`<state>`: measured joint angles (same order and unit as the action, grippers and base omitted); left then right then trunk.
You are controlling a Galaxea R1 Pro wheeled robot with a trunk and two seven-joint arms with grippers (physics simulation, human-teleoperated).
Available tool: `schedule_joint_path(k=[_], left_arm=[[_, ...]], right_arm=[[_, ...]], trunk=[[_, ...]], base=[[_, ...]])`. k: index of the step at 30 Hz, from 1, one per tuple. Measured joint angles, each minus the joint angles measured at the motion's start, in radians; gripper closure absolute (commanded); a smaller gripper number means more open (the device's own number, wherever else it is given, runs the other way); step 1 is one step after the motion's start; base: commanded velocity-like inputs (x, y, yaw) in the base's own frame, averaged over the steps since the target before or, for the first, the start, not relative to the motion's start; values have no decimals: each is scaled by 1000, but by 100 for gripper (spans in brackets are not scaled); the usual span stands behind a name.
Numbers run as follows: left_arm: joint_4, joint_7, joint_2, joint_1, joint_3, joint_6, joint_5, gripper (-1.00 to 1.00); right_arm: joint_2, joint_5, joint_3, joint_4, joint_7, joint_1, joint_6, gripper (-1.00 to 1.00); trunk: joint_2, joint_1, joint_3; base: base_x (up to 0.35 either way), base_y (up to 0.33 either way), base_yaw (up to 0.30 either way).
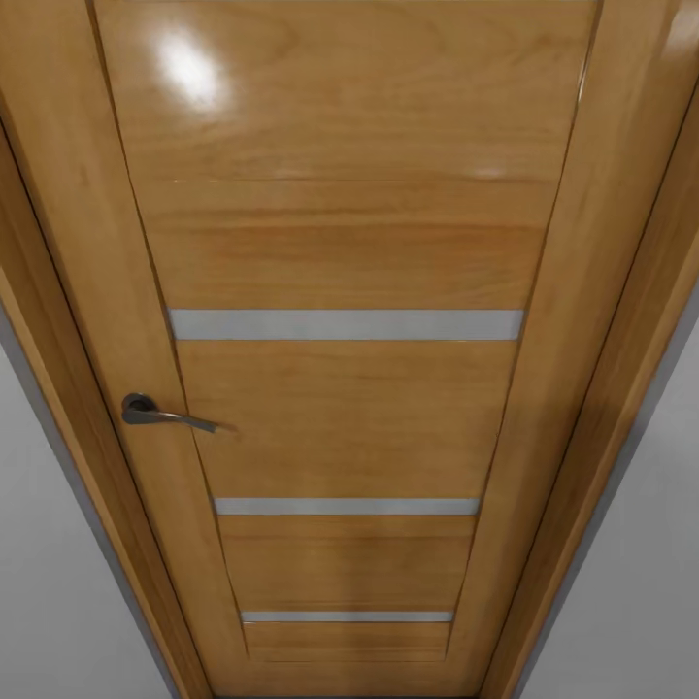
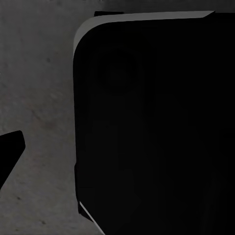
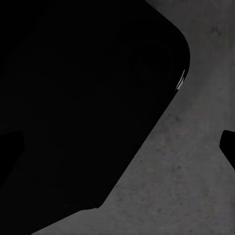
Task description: Move the two storage containers from the living room to the garage. In the garage, place one container on the floor and stack the other container on top of it (either order is fine).
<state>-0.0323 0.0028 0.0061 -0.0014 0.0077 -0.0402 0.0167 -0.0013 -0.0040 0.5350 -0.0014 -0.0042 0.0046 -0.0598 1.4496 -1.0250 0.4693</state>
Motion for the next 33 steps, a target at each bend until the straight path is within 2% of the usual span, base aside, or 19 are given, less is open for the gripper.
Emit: schedule_joint_path(k=[33], left_arm=[[0,1,0,0,1,0,0,-100]], right_arm=[[1,2,1,0,0,0,2,-100]], trunk=[[0,0,0]], base=[[0,0,0]])
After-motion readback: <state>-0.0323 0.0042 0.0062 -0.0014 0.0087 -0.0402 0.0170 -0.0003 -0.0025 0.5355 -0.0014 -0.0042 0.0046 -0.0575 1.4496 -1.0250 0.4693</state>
